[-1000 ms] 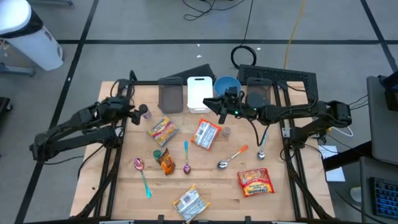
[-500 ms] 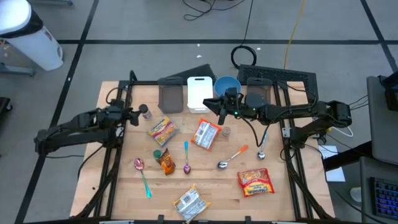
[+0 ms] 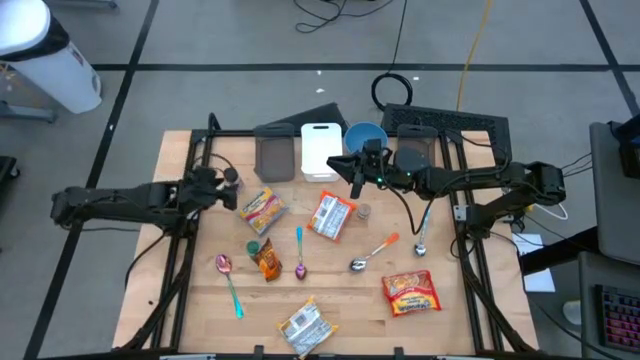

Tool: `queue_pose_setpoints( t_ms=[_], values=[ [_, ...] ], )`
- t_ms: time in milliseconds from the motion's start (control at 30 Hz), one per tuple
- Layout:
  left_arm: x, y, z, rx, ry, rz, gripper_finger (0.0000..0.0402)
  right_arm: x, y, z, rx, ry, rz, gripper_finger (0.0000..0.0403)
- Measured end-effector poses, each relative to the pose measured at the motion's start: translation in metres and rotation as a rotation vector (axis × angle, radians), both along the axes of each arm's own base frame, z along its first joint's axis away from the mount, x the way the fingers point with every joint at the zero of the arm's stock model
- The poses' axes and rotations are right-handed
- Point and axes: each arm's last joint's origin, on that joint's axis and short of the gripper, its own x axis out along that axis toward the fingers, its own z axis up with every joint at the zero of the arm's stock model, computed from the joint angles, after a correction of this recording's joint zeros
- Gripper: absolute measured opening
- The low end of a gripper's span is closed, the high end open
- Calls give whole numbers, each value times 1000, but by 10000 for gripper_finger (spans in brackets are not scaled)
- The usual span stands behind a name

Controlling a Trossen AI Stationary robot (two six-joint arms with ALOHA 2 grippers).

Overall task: Pick & Place Food Item
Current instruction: Put the black spice bottle into the right black bin

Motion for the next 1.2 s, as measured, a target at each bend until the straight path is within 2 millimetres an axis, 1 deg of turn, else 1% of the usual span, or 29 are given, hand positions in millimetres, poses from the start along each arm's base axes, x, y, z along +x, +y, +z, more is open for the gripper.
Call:
queue_pose_setpoints(
  t_ms=[233,533,633,833,1200],
  values=[
    [19,-5,-14,-2,99,8,278,0,0,0,-13,4,-1,61],
    [28,-9,-26,34,167,61,278,0,0,0,-13,4,2,61],
    [30,-9,-30,44,183,83,278,0,0,0,-13,8,3,61],
    [28,-9,-43,-4,188,140,278,0,0,-3,3,29,4,61],
    [27,-9,-45,-5,161,179,278,0,0,-4,17,39,6,61]
  ],
)
